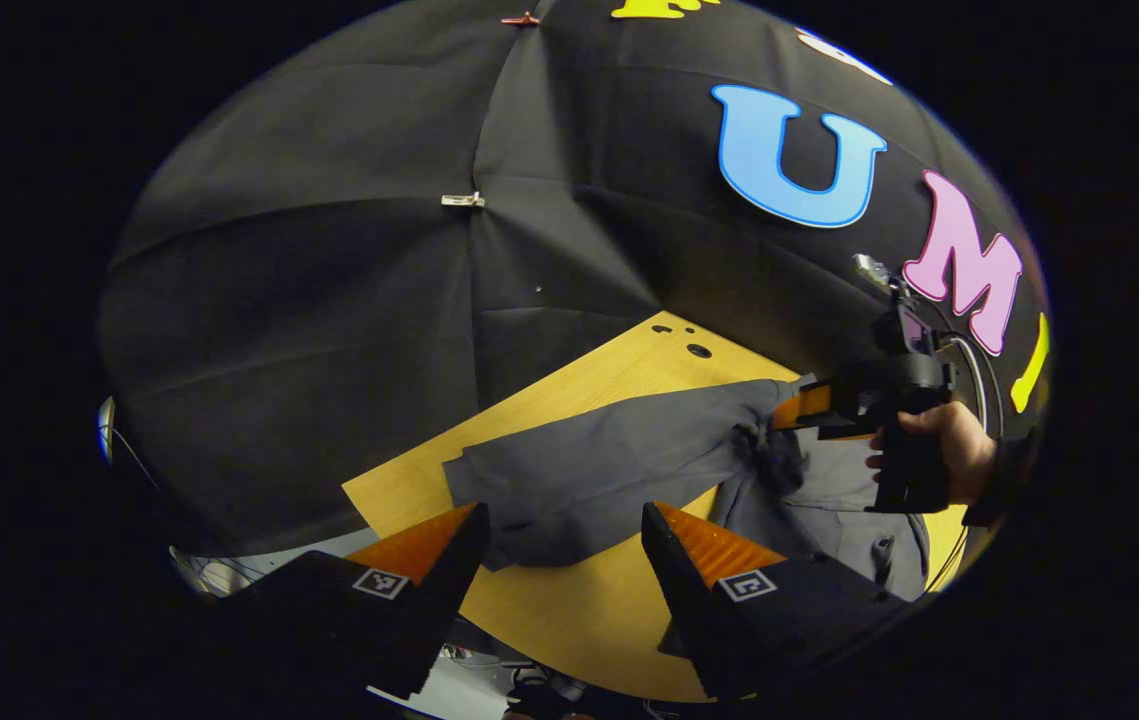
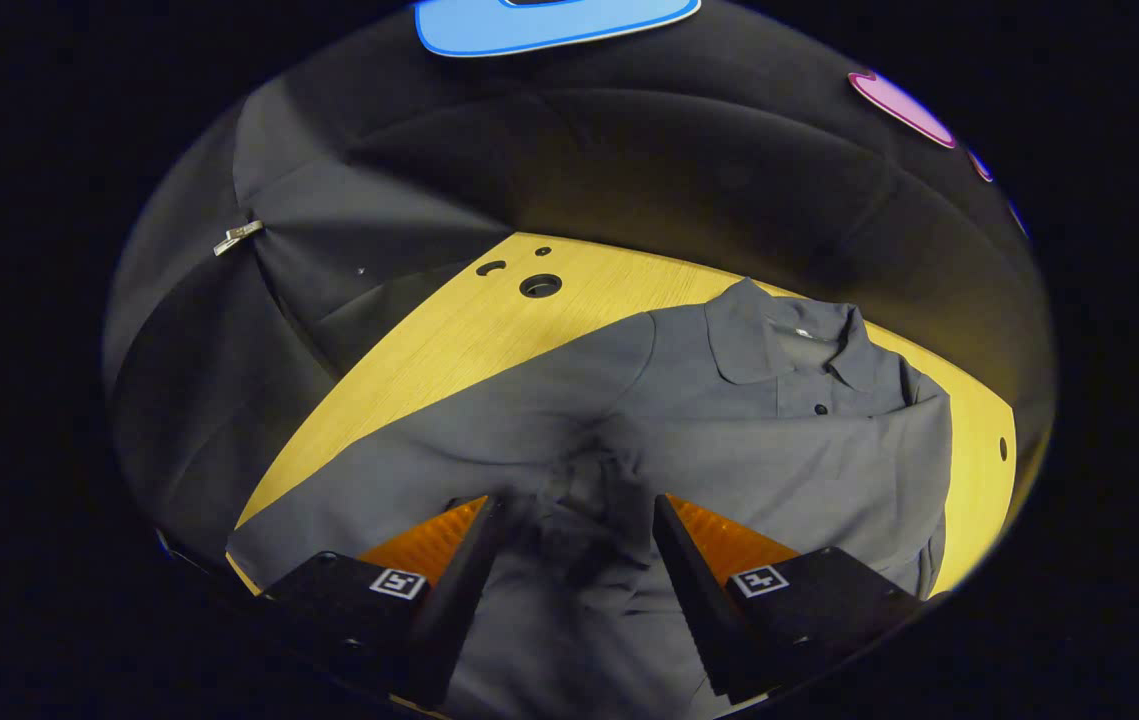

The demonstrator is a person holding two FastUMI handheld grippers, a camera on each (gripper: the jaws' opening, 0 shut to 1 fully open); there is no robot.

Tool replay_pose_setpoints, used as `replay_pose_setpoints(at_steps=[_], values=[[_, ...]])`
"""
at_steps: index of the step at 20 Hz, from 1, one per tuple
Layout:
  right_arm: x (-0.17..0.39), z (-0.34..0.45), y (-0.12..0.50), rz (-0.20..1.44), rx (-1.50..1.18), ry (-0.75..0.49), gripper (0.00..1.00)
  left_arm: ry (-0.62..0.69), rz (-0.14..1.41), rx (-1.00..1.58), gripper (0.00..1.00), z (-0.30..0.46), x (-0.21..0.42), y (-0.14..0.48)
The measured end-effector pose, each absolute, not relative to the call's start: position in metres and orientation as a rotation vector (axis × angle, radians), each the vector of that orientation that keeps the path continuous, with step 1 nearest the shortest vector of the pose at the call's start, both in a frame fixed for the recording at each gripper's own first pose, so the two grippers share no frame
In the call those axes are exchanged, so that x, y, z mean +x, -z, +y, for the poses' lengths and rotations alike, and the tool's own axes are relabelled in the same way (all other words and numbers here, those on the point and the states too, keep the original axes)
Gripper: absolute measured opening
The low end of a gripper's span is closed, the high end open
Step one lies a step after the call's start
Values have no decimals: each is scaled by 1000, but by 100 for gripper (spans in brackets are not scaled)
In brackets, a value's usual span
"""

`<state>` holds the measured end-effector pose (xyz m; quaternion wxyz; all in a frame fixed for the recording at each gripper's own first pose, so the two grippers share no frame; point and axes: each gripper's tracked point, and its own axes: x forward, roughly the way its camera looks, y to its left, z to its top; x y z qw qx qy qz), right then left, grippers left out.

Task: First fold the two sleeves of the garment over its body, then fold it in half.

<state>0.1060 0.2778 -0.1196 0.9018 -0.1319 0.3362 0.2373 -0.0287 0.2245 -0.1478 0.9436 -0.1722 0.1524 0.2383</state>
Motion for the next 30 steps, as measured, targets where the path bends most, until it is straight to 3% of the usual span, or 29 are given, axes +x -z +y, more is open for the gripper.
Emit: replay_pose_setpoints(at_steps=[2,12,15,16,18,19,25,29,30], values=[[100,263,108,663,-295,-469,100,-509,318,-385,96,235,-25,156],[55,111,74,616,-278,-304,99,-639,398,-376,96,309,12,204],[26,60,71,633,-208,-216,98,-633,425,-392,92,317,25,214],[15,44,71,636,-189,-189,98,-630,431,-390,96,320,29,217],[-8,11,75,650,-163,-130,98,-620,449,-380,92,322,37,223],[-22,-5,78,661,-143,-97,98,-608,459,-380,96,322,41,226],[-101,-77,78,714,-10,60,98,-590,518,-394,96,317,54,240],[-127,-115,79,729,12,144,98,-598,548,-329,76,318,58,247],[-130,-118,78,732,32,155,99,-601,561,-304,65,318,56,248]])
